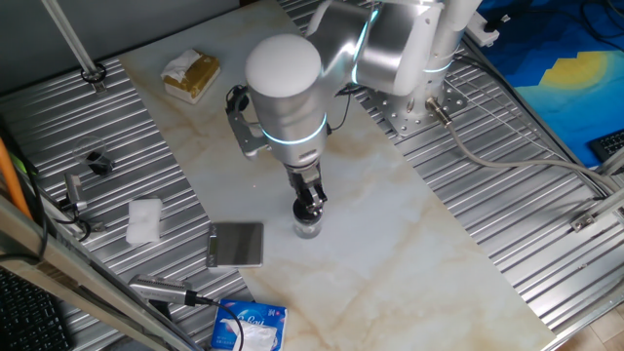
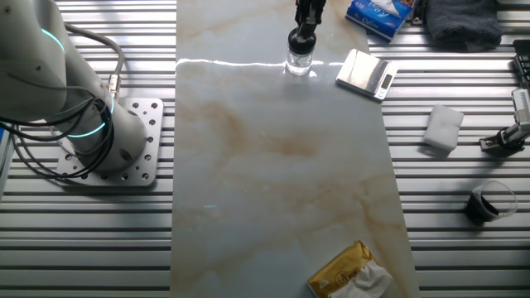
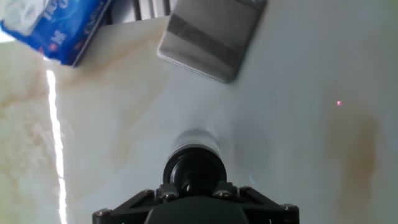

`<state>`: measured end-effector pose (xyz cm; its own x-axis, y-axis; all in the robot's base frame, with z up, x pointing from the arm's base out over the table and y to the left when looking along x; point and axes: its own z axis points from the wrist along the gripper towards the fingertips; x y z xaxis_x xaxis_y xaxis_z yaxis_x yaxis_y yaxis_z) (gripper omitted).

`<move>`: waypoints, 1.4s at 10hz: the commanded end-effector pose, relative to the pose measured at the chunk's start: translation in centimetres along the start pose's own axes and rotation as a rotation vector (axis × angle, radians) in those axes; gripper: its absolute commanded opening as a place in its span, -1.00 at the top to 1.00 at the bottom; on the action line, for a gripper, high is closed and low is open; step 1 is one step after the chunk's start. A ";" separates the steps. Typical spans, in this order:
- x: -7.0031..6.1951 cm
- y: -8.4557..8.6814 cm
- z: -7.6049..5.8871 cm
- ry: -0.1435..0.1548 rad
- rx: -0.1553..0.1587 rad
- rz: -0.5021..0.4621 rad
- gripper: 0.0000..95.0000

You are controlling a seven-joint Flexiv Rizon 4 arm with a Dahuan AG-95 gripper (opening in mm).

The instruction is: Screw the lid onto the jar

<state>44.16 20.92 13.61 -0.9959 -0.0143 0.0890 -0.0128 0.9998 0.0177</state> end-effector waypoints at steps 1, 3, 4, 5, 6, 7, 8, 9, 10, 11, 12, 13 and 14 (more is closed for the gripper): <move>0.1 0.0 -0.2 -0.003 0.043 -0.190 0.20; 0.1 0.0 -0.2 -0.003 0.049 -0.320 0.20; 0.1 0.0 -0.2 -0.003 0.051 -0.369 0.20; 0.1 0.0 -0.2 -0.003 0.050 -0.420 0.20; 0.2 0.0 -0.2 -0.001 0.053 -0.455 0.20; 0.2 0.0 -0.3 0.001 0.057 -0.485 0.20; 0.2 0.0 -0.3 0.004 0.062 -0.511 0.60; 0.2 0.0 -0.3 0.004 0.063 -0.522 0.60; 0.2 0.0 -0.3 0.005 0.064 -0.542 0.60; 0.2 0.0 -0.3 0.005 0.068 -0.562 0.60; 0.2 0.0 -0.3 0.006 0.070 -0.562 0.60; 0.2 0.0 -0.3 0.002 0.070 -0.559 1.00; 0.2 0.0 -0.3 0.001 0.071 -0.550 1.00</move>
<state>44.03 21.01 13.85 -0.8351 -0.5431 0.0877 -0.5455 0.8381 -0.0035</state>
